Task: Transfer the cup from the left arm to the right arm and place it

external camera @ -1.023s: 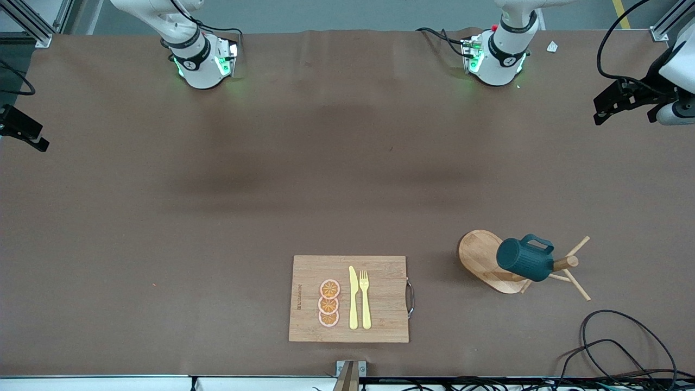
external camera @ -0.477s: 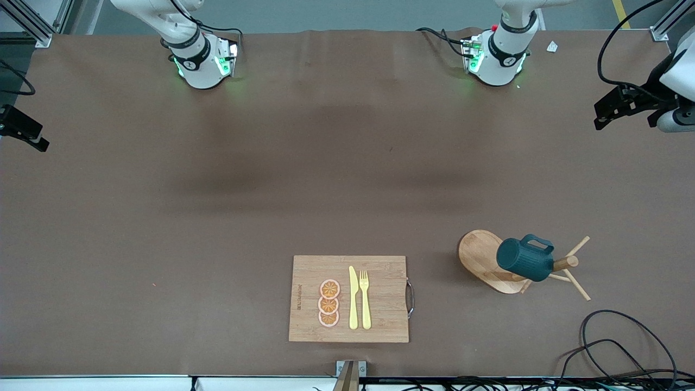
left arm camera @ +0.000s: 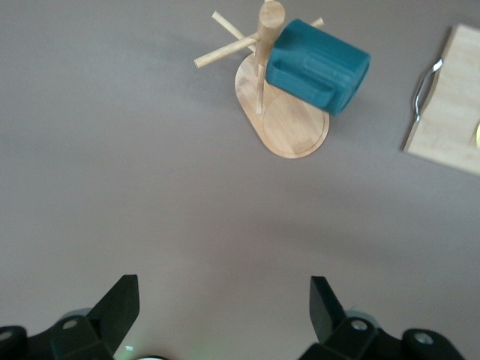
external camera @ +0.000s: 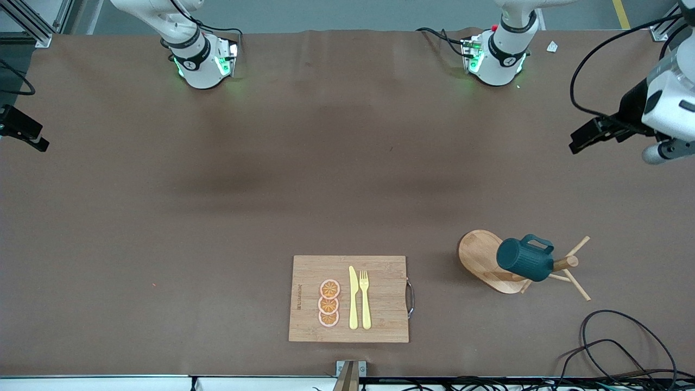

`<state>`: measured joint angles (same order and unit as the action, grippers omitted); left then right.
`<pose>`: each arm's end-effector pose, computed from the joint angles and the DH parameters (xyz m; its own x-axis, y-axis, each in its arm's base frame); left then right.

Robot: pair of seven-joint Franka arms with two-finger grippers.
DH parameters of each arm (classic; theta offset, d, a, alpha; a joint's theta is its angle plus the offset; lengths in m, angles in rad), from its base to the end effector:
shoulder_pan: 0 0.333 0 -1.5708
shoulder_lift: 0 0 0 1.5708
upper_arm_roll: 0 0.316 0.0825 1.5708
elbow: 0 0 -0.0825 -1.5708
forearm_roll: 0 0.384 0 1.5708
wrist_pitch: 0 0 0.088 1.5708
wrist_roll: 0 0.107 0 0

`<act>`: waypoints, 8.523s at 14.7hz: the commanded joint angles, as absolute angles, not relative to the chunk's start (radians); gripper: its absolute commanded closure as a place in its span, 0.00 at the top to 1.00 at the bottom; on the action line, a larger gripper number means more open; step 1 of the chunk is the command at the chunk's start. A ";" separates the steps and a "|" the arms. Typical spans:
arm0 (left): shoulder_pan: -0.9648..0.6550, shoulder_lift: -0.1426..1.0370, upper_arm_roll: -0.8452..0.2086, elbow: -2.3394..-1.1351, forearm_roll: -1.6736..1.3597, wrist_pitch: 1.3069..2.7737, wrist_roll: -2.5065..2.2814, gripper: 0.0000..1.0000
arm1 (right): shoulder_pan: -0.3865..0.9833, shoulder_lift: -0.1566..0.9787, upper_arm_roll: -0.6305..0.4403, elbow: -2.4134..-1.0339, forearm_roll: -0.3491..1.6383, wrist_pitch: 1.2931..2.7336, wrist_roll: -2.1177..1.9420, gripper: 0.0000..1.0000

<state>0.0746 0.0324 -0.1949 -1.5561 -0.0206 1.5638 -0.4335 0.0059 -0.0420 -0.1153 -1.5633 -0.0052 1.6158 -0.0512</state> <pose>0.5591 -0.0680 0.6131 0.9509 0.3078 -0.0331 0.3084 -0.9511 0.0143 0.5429 -0.0617 0.6552 0.9939 -0.0578 0.0939 -0.0585 -0.9983 0.0052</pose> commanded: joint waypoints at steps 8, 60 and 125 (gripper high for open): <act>0.083 0.167 -0.207 -1.655 -0.141 1.903 -0.810 1.00 | -0.018 -0.034 -0.100 -1.532 0.012 1.614 -0.067 1.00; 0.118 0.316 -0.279 -1.855 -0.709 2.560 -0.963 0.57 | -0.018 -0.028 -0.098 -1.532 0.014 1.612 -0.071 1.00; -1.088 0.908 -0.339 -1.520 1.481 1.626 -2.407 1.00 | 0.076 0.113 -0.091 -1.537 0.081 1.559 0.070 1.00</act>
